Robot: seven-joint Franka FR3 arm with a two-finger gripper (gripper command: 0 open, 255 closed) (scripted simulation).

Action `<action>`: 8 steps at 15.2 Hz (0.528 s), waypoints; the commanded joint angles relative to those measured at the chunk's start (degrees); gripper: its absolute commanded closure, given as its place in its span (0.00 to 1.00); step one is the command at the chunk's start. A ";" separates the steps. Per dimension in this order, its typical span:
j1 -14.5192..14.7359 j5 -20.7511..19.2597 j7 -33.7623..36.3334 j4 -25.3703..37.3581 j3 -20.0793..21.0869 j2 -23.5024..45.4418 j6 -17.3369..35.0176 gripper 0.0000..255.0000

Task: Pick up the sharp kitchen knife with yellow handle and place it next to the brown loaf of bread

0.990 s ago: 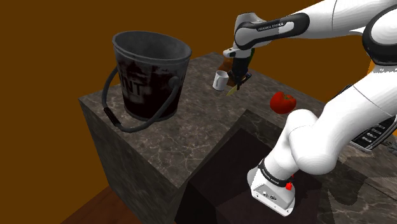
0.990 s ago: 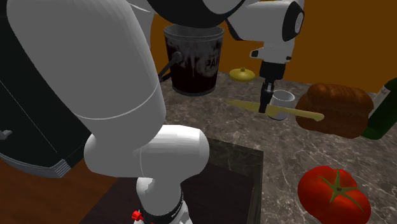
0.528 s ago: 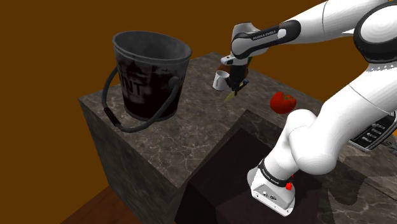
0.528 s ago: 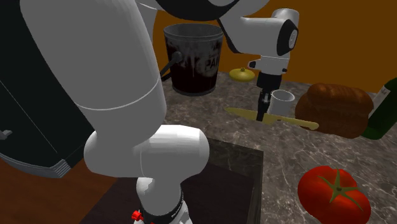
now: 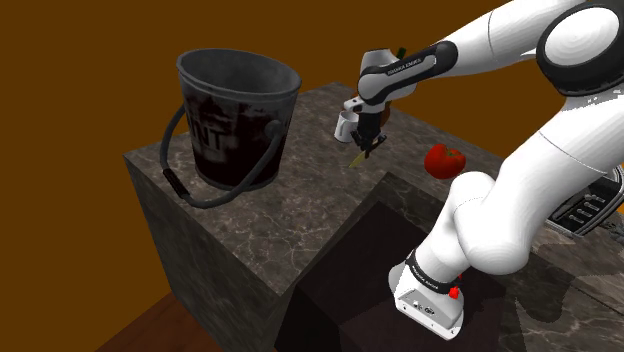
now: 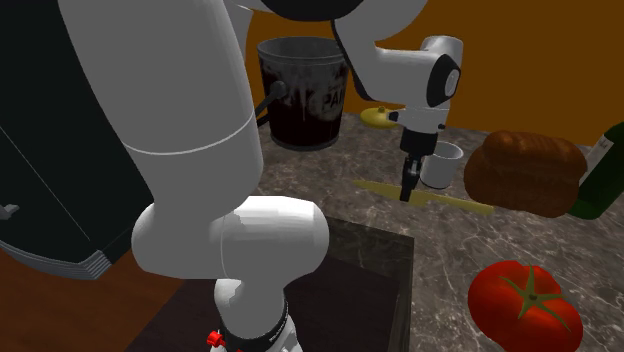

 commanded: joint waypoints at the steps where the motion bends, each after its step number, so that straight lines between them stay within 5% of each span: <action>1: 0.03 0.12 -0.07 -0.05 -0.05 0.19 0.23 1.00; 5: 0.03 0.12 -0.07 -0.05 -0.05 0.19 0.23 1.00; 6: 0.03 0.12 -0.07 -0.05 -0.04 0.19 0.23 0.00; 8: 0.03 0.12 -0.07 -0.05 -0.05 0.19 0.23 0.00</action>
